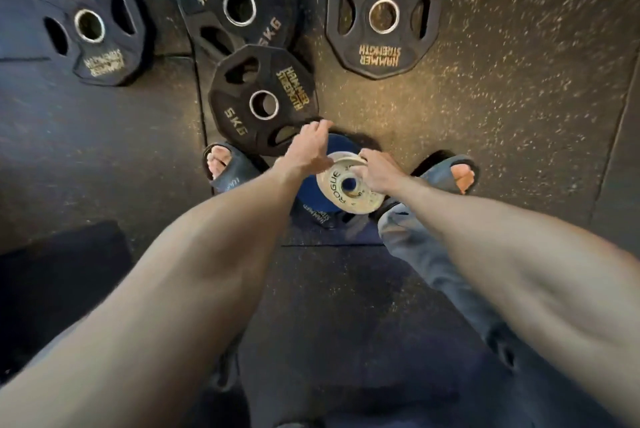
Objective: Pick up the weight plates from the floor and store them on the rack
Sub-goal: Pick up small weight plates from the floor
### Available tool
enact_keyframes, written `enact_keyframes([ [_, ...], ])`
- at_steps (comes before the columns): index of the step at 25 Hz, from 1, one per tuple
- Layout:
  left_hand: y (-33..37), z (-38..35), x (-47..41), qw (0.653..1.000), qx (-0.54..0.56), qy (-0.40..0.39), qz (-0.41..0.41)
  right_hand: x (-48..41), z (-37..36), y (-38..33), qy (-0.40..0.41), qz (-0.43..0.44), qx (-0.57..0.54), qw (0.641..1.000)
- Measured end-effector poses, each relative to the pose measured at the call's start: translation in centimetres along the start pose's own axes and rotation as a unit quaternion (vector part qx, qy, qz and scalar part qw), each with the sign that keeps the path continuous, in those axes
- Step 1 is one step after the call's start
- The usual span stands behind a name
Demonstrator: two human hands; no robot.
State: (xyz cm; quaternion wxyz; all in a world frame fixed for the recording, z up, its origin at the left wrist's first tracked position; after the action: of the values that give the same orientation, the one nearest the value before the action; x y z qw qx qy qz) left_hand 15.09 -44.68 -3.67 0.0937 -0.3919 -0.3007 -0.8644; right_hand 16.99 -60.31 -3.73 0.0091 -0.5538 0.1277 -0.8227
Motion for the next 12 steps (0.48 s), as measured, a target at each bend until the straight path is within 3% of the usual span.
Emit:
enact_keyframes([
  [4,0.2,-3.3,-3.4,0.984,-0.114,-0.134,-0.04,-2.0,-2.3,2.1,-0.002,-0.006,-0.008,1.0],
  [8,0.5,-3.3,-3.8,0.983,-0.148,-0.111,-0.011,-2.6,-2.1,1.5,0.06,0.024,0.024,0.998],
  [12,0.4,-4.1,-4.5,0.976,-0.177,-0.126,0.0,-4.2,-2.4,0.2,0.034,0.024,0.013,0.999],
])
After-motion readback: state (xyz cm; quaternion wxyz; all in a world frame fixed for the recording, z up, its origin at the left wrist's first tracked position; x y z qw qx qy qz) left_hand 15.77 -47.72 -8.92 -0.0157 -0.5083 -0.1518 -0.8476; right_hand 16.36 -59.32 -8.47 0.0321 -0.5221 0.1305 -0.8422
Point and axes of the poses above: each hand's wrist, its own x-axis away from the middle knuckle, its own z-axis out of the back of the hand, y = z × x, the point moved 5 cm from there along -x, towards the middle knuckle, and after that the axes turned 7 degrees about -z, right-handed, at the moved point
